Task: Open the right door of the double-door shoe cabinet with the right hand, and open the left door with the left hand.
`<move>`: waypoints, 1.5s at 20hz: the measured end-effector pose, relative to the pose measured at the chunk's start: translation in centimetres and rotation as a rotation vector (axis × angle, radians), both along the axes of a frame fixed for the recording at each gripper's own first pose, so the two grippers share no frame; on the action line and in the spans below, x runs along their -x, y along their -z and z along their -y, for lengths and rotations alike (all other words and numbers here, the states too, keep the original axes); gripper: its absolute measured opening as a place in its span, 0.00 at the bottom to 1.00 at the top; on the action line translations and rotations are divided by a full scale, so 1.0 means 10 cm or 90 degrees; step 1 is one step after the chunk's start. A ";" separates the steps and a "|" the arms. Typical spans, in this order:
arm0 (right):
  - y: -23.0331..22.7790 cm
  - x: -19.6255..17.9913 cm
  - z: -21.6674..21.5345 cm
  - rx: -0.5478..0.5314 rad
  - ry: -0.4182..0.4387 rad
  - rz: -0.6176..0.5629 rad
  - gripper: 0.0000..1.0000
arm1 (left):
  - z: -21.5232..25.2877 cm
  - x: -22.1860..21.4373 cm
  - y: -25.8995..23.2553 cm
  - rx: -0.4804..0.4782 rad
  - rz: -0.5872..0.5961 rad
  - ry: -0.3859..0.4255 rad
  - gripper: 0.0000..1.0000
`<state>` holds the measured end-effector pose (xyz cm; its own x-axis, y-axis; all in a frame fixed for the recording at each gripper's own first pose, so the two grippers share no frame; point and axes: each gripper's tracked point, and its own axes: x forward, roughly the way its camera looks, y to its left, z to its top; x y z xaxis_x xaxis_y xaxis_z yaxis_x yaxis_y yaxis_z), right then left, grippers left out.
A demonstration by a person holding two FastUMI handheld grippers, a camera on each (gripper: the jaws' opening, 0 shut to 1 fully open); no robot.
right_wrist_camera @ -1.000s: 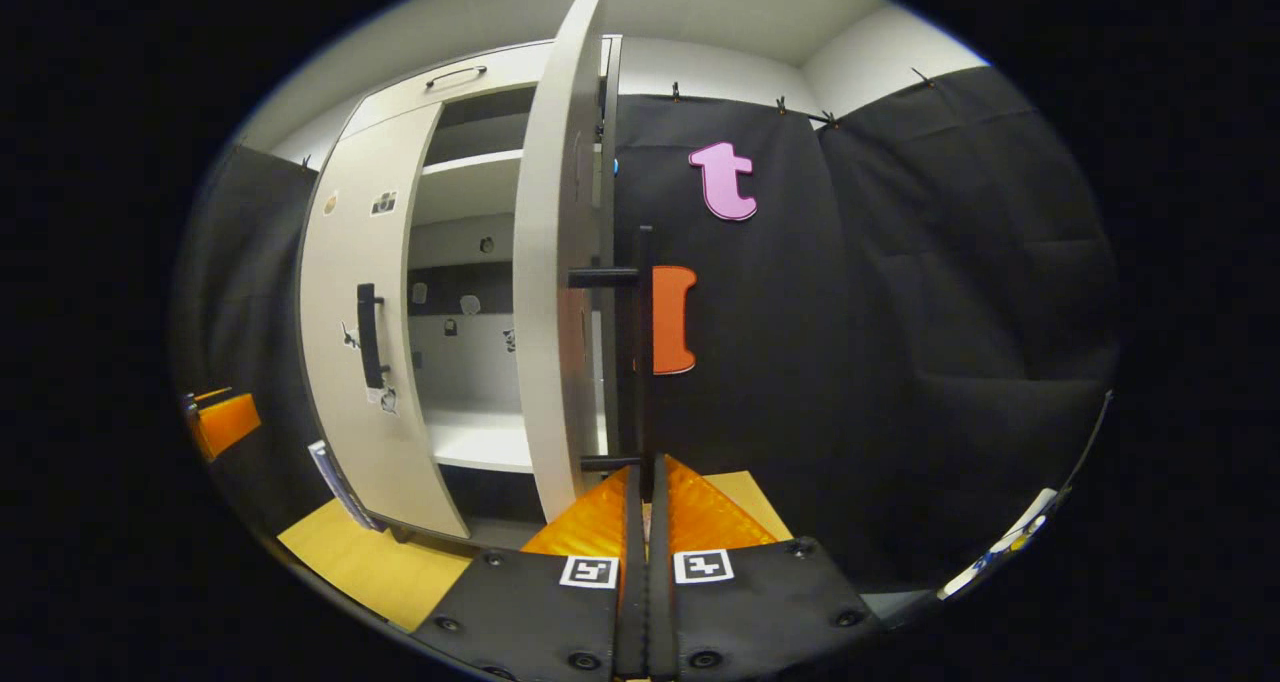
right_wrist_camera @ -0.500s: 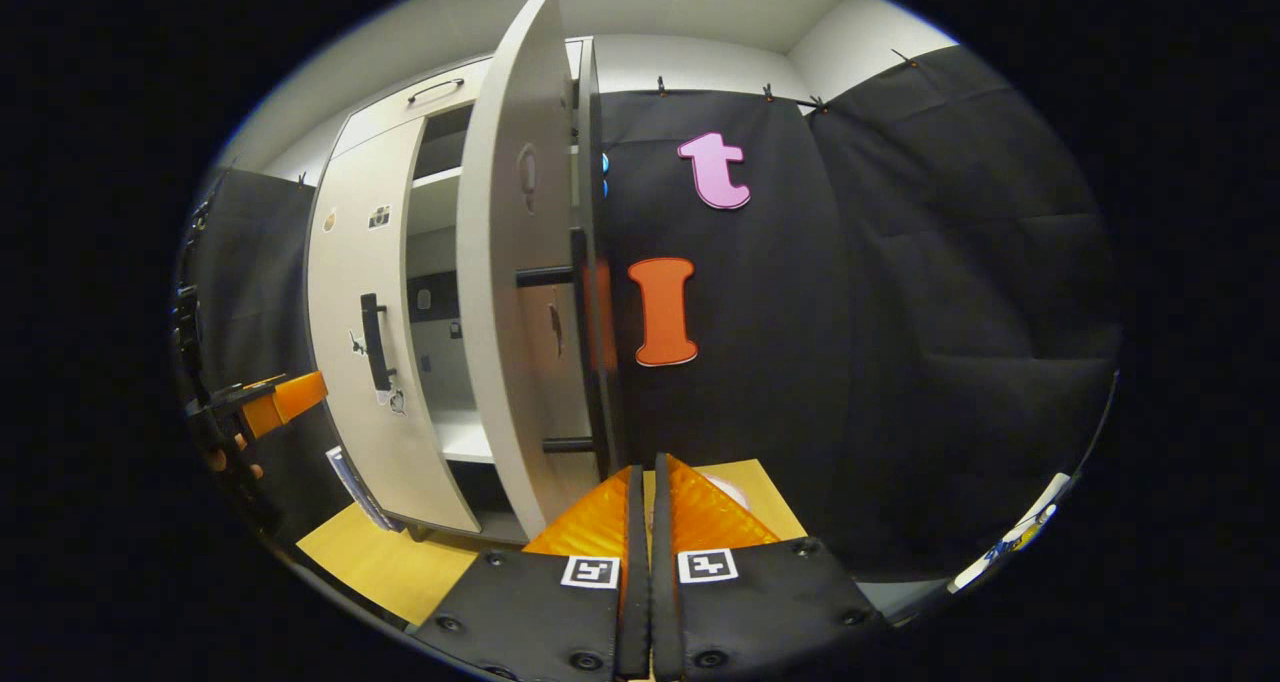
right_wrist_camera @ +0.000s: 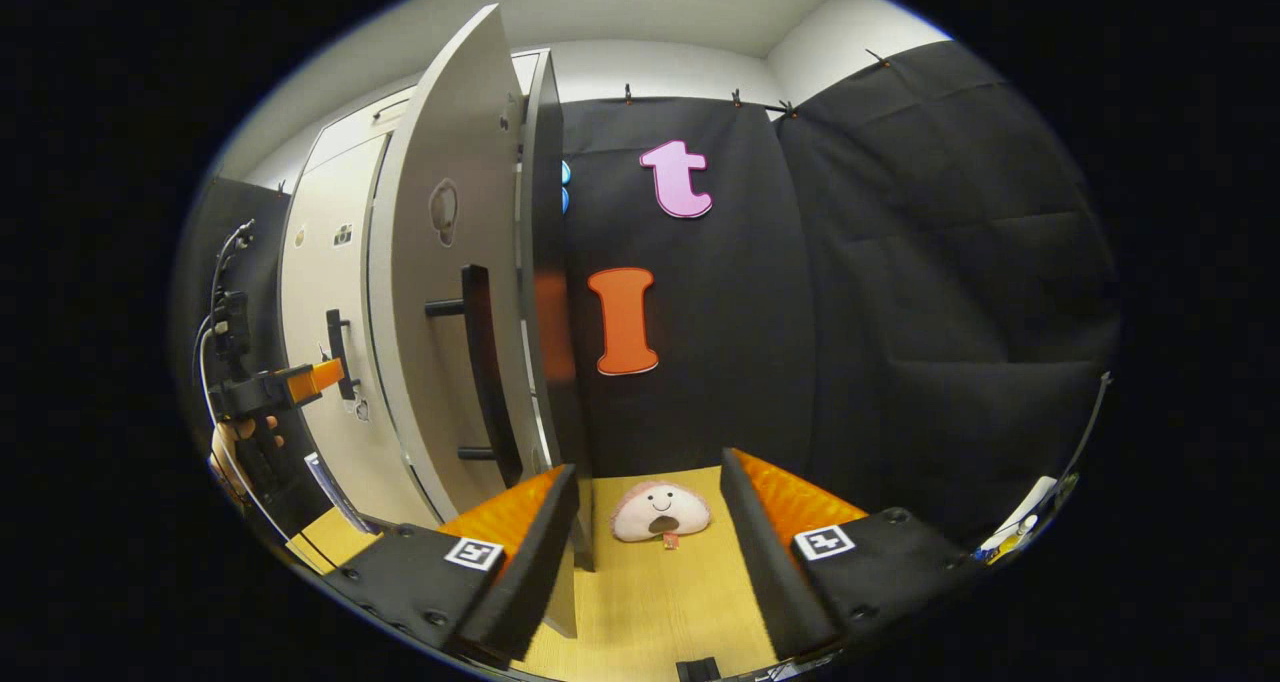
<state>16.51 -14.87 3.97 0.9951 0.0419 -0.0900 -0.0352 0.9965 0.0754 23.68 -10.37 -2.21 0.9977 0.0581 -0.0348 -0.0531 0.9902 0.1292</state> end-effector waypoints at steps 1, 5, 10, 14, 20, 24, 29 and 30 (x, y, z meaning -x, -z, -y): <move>-0.02 -0.02 0.04 0.002 0.004 0.004 0.95 | -0.04 -0.07 -0.01 -0.006 0.002 -0.009 0.98; -0.06 -0.03 0.16 0.013 0.013 0.011 0.97 | -0.17 -0.29 0.02 -0.010 -0.002 -0.028 0.98; -0.07 -0.04 0.22 0.015 0.016 0.014 0.97 | -0.15 -0.45 0.08 0.001 -0.012 -0.016 0.84; -0.07 -0.04 0.23 0.013 0.019 0.013 0.98 | -0.10 -0.52 0.16 0.006 -0.027 -0.003 0.64; -0.08 0.00 0.21 0.013 0.027 0.017 0.98 | -0.04 -0.55 0.24 0.020 -0.043 0.016 0.36; -0.11 0.05 0.14 0.015 0.033 0.022 0.98 | -0.04 -0.52 0.23 0.000 -0.025 0.030 0.27; -0.30 0.04 -0.11 0.012 0.023 0.046 0.98 | -0.06 -0.42 0.26 0.011 -0.050 0.044 0.17; -0.33 0.04 -0.15 0.012 0.022 0.052 0.97 | -0.06 -0.40 0.27 0.016 -0.055 0.052 0.17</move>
<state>16.10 -13.37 7.27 0.9999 0.0063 -0.0091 -0.0058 0.9985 0.0550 27.67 -9.75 -4.87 0.9923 -0.0249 -0.1214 0.0377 0.9938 0.1042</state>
